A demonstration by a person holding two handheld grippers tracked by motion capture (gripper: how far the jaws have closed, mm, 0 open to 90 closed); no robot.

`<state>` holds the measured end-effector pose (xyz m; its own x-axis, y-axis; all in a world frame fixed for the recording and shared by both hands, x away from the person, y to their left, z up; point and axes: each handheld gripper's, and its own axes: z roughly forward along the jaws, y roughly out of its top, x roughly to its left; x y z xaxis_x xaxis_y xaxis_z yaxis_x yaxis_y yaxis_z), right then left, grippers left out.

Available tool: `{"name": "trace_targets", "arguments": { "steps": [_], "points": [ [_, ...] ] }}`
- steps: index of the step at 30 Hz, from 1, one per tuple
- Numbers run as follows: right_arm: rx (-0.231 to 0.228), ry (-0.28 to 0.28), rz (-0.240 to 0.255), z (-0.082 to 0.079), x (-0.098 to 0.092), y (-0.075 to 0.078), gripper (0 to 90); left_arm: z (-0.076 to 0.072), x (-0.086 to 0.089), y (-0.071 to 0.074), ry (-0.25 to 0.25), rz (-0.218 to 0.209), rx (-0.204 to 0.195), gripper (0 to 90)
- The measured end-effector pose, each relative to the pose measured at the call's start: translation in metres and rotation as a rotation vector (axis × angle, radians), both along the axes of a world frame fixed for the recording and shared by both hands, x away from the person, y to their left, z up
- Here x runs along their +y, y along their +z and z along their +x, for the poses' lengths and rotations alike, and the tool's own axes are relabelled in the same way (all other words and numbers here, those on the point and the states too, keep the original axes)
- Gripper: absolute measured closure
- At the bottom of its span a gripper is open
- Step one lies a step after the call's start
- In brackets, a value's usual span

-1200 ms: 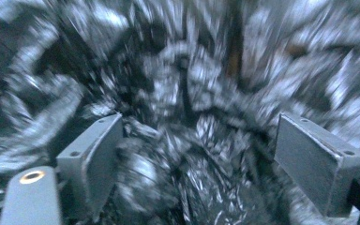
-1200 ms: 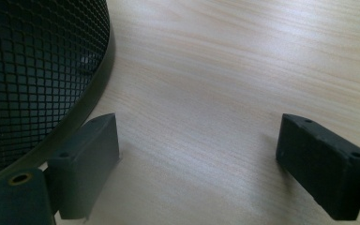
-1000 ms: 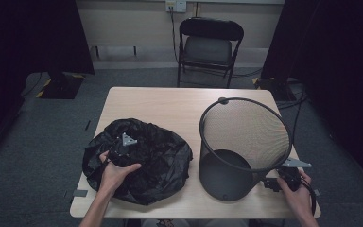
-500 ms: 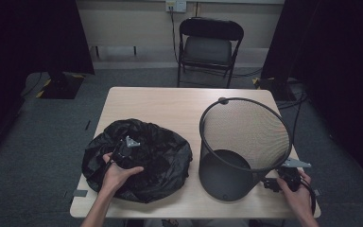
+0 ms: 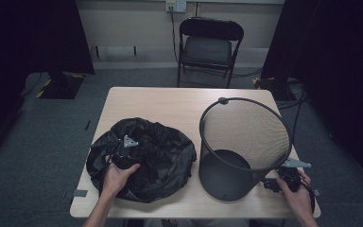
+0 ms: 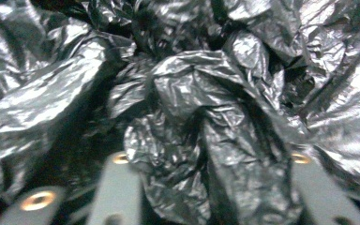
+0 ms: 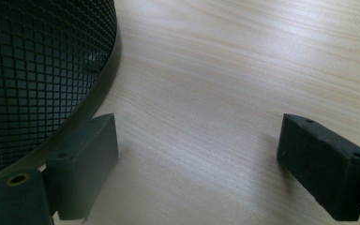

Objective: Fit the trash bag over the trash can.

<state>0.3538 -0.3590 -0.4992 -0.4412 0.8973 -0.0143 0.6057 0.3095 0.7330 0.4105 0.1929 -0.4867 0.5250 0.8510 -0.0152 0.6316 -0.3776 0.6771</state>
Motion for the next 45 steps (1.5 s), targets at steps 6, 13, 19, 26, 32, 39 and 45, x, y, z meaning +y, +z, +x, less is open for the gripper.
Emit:
{"name": "trace_targets", "arguments": {
  "steps": [6,13,19,26,32,39,45],
  "points": [
    [0.000,-0.001,0.001,0.000,0.000,0.000,11.9,-0.004,-0.001,0.005,-0.016,0.007,-0.035,75.7],
    [0.003,0.000,0.003,0.000,0.000,0.000,11.5,-0.011,0.006,0.019,-0.016,-0.107,-0.095,77.1],
    [0.004,0.000,0.003,0.000,0.000,0.000,11.5,-0.020,0.006,0.034,-0.031,-0.192,-0.159,77.1],
    [0.004,0.001,0.003,0.000,0.000,0.000,11.4,-0.028,0.016,0.055,-0.038,-0.273,-0.245,77.1],
    [0.004,0.001,0.003,0.000,0.000,0.000,11.4,-0.034,0.030,0.068,-0.017,-0.330,-0.306,77.1],
    [0.004,0.001,0.003,0.000,0.000,0.000,11.5,-0.036,0.037,0.082,-0.011,-0.398,-0.358,77.0],
    [0.004,0.001,0.003,0.000,0.000,0.000,11.5,-0.038,0.036,0.102,-0.026,-0.452,-0.412,77.0]
  ]
}}
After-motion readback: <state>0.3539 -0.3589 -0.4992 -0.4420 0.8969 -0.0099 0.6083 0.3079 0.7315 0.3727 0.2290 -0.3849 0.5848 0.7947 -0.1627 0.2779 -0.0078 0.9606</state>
